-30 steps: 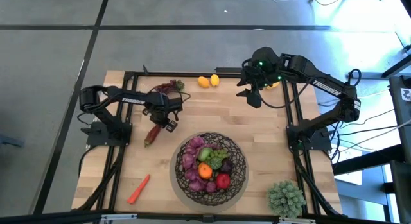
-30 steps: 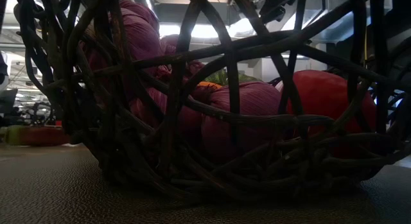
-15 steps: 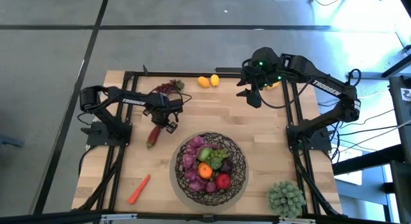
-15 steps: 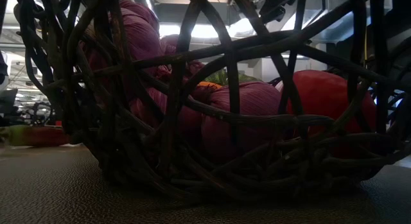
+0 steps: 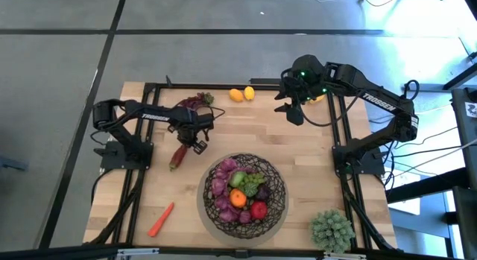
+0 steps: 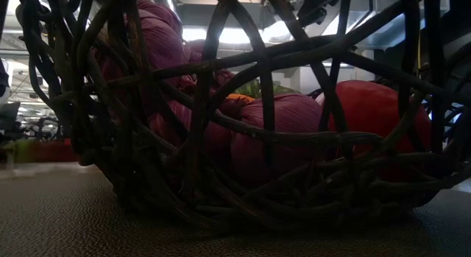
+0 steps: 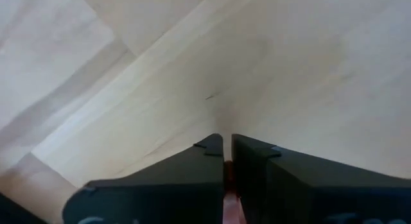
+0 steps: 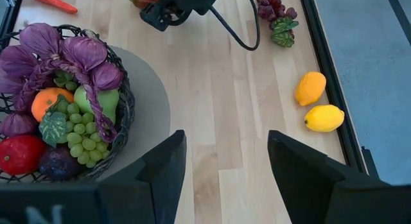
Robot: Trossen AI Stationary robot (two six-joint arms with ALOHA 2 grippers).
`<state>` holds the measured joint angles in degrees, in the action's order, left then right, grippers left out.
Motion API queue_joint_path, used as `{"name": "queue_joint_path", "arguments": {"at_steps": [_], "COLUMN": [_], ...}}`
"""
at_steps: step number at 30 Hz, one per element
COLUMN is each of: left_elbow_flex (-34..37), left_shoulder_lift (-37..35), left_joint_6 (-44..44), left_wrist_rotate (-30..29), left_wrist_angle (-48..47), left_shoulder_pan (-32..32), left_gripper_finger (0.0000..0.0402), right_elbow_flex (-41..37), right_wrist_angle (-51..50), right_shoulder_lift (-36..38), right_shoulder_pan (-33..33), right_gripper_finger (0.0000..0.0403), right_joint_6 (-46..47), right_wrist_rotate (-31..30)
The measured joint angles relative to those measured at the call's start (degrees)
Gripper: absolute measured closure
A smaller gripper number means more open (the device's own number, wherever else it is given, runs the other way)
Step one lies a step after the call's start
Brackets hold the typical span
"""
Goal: Build produce basket
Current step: Put the chili pepper into the mesh basket
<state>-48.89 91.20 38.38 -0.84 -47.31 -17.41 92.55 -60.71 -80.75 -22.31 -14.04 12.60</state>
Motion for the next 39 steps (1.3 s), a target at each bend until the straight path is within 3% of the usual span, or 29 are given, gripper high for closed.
{"name": "queue_joint_path", "arguments": {"at_steps": [9,22,29,39], "left_elbow_flex": [-10.83,-38.68,-50.78,-64.91], "left_shoulder_lift": [0.00,-0.02,0.99,9.99], "left_joint_6": [-5.92,-11.99,-13.54,-14.98], "left_wrist_rotate": [-1.20,-7.76,-8.05,-8.09], "left_wrist_angle": [-9.71,-27.12,-29.05,-30.32], "left_shoulder_pan": [0.18,6.31,12.23,20.16], "left_gripper_finger": [0.0401,0.0401,0.0401,0.0401], "right_elbow_flex": [0.00,0.00,0.00,0.00], "right_wrist_angle": [-0.23,-0.37,-1.14,-1.34], "right_shoulder_lift": [0.00,4.65,5.11,5.18], "right_shoulder_pan": [0.00,-0.01,0.00,-0.02], "right_gripper_finger": [0.0192,0.0192,0.0192,0.0192], "right_joint_6": [-1.49,-1.50,0.04,0.28], "right_wrist_rotate": [-0.02,0.02,0.09,0.09]}}
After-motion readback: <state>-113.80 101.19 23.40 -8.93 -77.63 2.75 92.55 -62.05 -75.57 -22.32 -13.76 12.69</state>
